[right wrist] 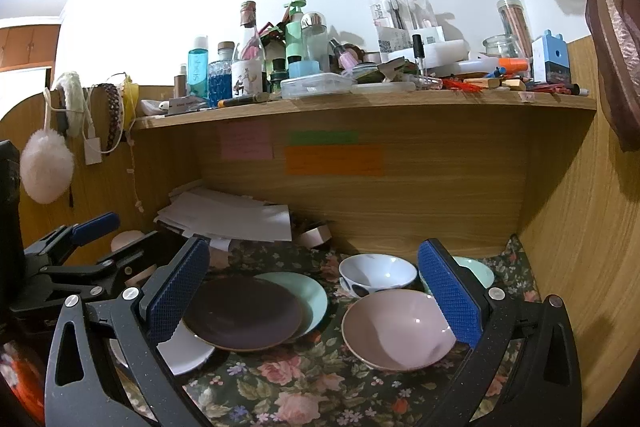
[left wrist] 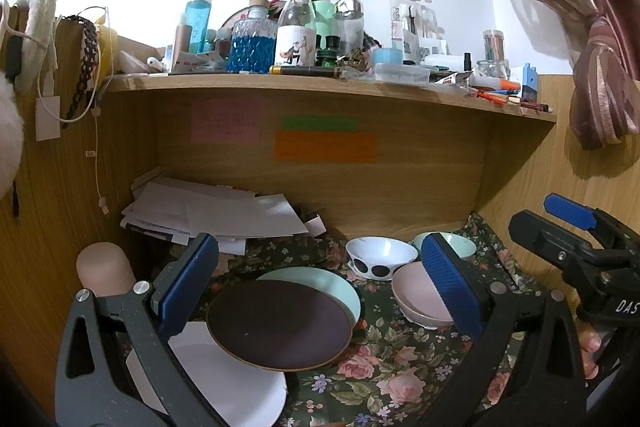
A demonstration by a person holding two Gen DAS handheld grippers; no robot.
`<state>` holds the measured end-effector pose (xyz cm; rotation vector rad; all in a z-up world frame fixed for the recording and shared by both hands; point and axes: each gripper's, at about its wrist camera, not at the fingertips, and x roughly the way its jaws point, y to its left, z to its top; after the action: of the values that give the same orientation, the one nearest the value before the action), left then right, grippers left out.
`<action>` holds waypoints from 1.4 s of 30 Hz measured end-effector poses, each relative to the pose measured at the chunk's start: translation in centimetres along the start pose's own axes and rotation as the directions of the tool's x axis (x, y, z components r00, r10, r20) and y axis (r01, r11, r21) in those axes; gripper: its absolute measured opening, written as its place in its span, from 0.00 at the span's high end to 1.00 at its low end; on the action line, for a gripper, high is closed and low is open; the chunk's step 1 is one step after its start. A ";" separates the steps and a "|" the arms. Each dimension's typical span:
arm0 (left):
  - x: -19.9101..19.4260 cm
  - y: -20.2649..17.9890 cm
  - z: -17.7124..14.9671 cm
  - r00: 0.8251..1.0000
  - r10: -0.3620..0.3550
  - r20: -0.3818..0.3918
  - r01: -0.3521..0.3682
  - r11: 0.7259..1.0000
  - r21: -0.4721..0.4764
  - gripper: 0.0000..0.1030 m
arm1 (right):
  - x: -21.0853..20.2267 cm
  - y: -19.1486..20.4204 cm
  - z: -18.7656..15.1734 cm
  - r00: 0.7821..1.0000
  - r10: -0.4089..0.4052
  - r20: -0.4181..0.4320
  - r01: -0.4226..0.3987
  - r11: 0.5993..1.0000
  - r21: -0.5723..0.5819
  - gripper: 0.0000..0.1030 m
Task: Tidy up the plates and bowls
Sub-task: 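Lower both grippers onto the dark brown plate rim and close them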
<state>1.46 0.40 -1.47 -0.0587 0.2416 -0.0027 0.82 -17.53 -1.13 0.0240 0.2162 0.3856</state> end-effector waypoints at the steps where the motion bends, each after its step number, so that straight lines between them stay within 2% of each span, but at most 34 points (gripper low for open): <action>1: 0.2 0.1 -0.1 1.000 0.001 -0.002 -0.001 1.000 -0.001 0.00 | 0.2 0.0 -0.1 1.000 0.001 -0.004 -0.001 1.000 0.001 0.00; 7: 1.4 1.0 -0.9 0.999 -0.001 -0.043 0.000 1.000 -0.020 0.00 | 1.6 0.1 -0.8 1.000 0.000 -0.022 0.000 1.000 0.003 0.00; 11: 2.8 2.1 -1.8 0.995 0.002 -0.102 -0.006 0.999 -0.035 0.00 | 3.1 0.1 -1.8 0.998 0.041 -0.049 -0.041 0.999 0.002 0.00; 17: 3.9 4.4 -3.5 0.986 0.066 -0.152 -0.071 0.997 -0.024 0.02 | 6.6 0.2 -3.5 0.981 0.099 -0.165 -0.098 0.995 0.014 0.00; 20: 4.6 6.4 -4.6 0.973 0.111 -0.203 -0.114 0.993 -0.006 0.07 | 8.6 0.2 -4.6 0.964 0.121 -0.235 -0.120 0.993 0.017 0.00; 22: 5.2 7.6 -5.2 0.960 0.127 -0.250 -0.132 0.991 -0.002 0.14 | 10.1 0.3 -5.3 0.947 0.144 -0.286 -0.143 0.989 0.025 0.00; 25: 6.2 9.3 -6.3 0.938 0.152 -0.312 -0.158 0.987 0.004 0.19 | 11.8 0.2 -6.2 0.924 0.172 -0.342 -0.168 0.985 0.043 0.04; 28: 7.3 10.5 -7.3 0.919 0.164 -0.359 -0.170 0.985 0.014 0.25 | 13.9 0.3 -6.9 0.893 0.198 -0.405 -0.193 0.980 0.053 0.12; 32: 8.9 11.4 -8.4 0.898 0.146 -0.415 -0.160 0.987 0.003 0.28 | 16.3 1.0 -7.3 0.865 0.198 -0.462 -0.206 0.978 0.035 0.21; 35: 10.2 11.6 -8.6 0.881 0.110 -0.460 -0.136 0.990 -0.024 0.35 | 18.3 1.5 -7.4 0.843 0.181 -0.506 -0.205 0.979 0.010 0.32; 39: 11.7 11.6 -8.9 0.868 0.081 -0.490 -0.112 0.993 -0.034 0.41 | 21.3 1.7 -7.8 0.799 0.171 -0.576 -0.203 0.979 0.010 0.46; 42: 12.7 11.8 -9.1 0.856 0.076 -0.511 -0.111 0.993 -0.037 0.43 | 23.6 1.5 -8.6 0.757 0.169 -0.631 -0.197 0.980 0.026 0.54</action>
<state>11.51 11.49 -14.04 -0.1118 0.7790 0.0884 19.75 -7.40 -14.26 -0.1317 0.8855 0.5893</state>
